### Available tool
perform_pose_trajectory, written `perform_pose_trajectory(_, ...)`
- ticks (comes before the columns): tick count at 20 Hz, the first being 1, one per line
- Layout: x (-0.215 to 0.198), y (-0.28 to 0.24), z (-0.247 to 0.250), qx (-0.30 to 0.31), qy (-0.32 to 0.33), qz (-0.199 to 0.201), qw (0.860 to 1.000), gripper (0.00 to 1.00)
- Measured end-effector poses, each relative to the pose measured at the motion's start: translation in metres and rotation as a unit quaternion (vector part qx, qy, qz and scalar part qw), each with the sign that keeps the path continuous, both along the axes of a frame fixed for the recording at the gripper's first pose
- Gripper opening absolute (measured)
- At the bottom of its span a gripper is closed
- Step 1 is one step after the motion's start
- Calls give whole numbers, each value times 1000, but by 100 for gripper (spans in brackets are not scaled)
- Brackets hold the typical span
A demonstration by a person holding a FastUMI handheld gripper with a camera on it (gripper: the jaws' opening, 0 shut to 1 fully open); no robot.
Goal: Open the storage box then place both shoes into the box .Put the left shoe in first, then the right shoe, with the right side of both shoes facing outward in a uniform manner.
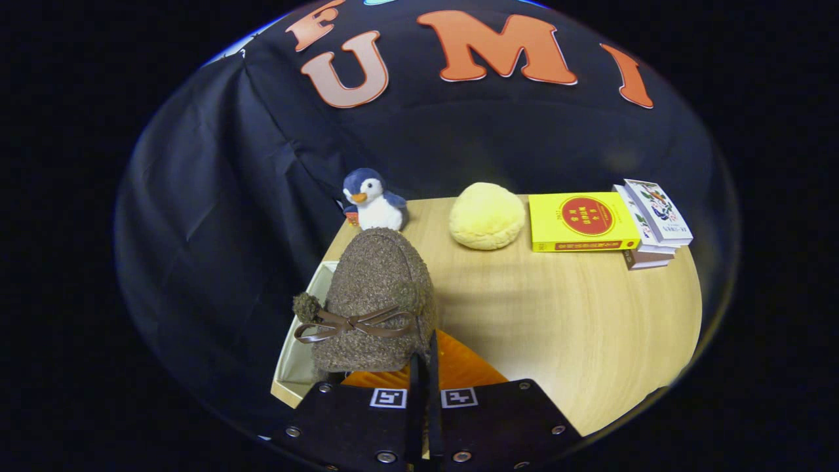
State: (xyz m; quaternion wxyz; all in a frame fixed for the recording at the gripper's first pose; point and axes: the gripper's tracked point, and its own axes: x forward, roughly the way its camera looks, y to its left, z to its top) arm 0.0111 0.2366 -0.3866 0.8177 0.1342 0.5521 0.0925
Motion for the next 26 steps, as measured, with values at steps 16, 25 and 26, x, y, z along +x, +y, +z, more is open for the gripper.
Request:
perform_pose_trajectory(16, -5, 64, -19, 27, 19, 28, 999, 31)
perform_pose_trajectory(25, 20, -18, 83, 38, -139, 31, 989, 56)
perform_pose_trajectory(26, 18, -31, 94, 34, -153, 29, 987, 60)
